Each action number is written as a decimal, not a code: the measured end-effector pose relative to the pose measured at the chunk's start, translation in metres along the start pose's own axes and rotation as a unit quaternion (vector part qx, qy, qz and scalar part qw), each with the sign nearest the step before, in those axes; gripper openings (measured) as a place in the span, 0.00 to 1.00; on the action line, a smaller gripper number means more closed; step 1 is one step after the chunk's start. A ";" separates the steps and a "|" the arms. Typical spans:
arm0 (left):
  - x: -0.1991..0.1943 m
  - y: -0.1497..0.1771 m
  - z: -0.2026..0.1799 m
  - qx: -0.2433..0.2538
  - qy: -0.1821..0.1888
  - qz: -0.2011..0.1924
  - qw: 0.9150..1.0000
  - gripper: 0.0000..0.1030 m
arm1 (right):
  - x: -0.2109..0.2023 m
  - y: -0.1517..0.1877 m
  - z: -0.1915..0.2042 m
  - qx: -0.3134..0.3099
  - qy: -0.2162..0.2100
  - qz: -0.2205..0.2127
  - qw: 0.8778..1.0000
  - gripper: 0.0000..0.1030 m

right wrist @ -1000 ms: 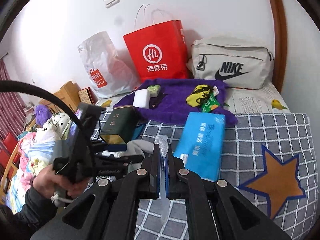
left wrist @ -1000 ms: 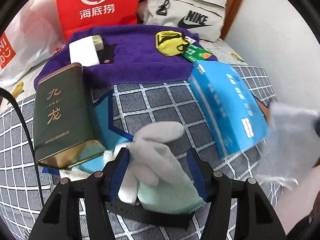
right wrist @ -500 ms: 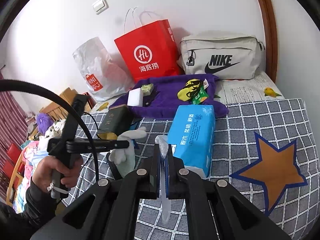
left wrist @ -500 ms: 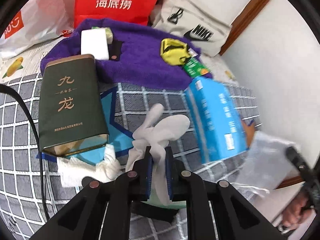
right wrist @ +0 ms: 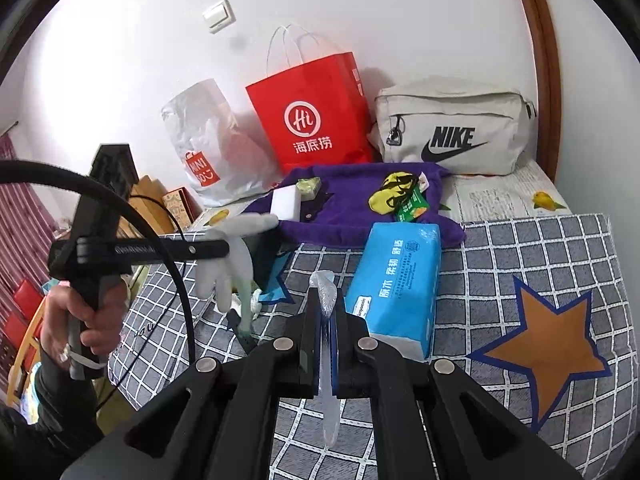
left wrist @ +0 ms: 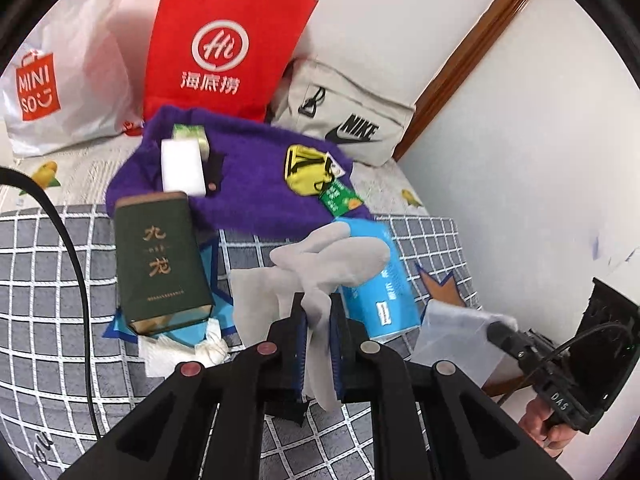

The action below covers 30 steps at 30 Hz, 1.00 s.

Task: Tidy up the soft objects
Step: 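Carry glove and plastic bag onto the towel, opening right gripper to drop the bag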

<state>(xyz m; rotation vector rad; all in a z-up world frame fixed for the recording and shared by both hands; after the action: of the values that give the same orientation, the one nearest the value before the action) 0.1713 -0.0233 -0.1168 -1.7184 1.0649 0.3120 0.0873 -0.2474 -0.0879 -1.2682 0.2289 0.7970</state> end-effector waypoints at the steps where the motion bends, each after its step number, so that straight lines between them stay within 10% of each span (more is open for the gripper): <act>1: -0.003 -0.001 0.000 0.001 -0.001 -0.002 1.000 0.10 | -0.001 -0.001 0.002 -0.002 -0.001 -0.001 1.000 0.04; 30: -0.023 -0.043 0.031 -0.002 -0.008 -0.032 0.999 0.10 | 0.036 -0.037 0.008 -0.006 -0.031 0.016 0.999 0.04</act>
<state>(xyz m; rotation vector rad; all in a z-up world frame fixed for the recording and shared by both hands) 0.1998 0.0178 -0.0879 -1.7482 0.9956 0.2866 0.1350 -0.2279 -0.0780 -1.2511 0.1961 0.8645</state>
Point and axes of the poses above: each gripper's, at about its wrist camera, not at the fingertips, and x roughly the way its jaws point, z to its left, y to its underside, the point moved 5 cm from there along x, roughly the way its jaws point, and after that the axes turned 7 degrees about -z, right-handed, at the moved point
